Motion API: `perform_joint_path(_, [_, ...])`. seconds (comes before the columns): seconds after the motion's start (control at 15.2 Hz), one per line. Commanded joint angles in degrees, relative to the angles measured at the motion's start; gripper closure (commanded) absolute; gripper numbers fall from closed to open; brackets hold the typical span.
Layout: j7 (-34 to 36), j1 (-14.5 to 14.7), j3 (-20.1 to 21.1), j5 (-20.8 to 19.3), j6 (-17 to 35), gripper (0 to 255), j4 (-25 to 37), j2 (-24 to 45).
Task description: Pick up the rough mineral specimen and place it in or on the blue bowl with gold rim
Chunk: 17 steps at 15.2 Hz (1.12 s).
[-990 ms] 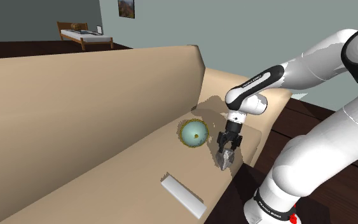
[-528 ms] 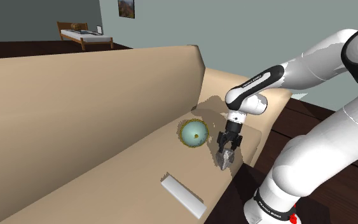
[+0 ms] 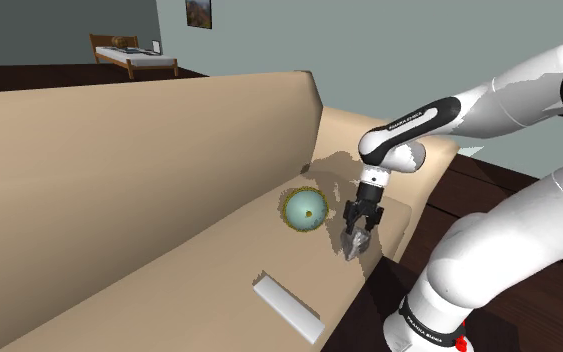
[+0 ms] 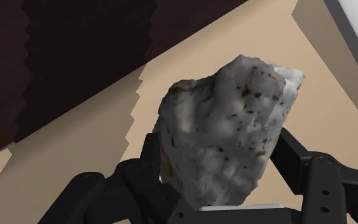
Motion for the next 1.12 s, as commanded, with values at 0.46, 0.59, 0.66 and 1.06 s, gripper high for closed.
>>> perform_joint_path(0.46, [3.8, -1.5, 2.2, -1.8, -8.7, 255, 2.8, -6.6])
perform_joint_path(0.59, [4.5, -1.8, 2.6, -2.0, -10.6, 255, 3.6, -7.8])
perform_joint_path(0.66, [4.8, -1.8, 2.8, -2.0, -11.5, 255, 4.1, -8.3])
perform_joint_path(1.06, [6.6, -2.2, 4.1, -2.2, -16.9, 255, 6.9, -11.2])
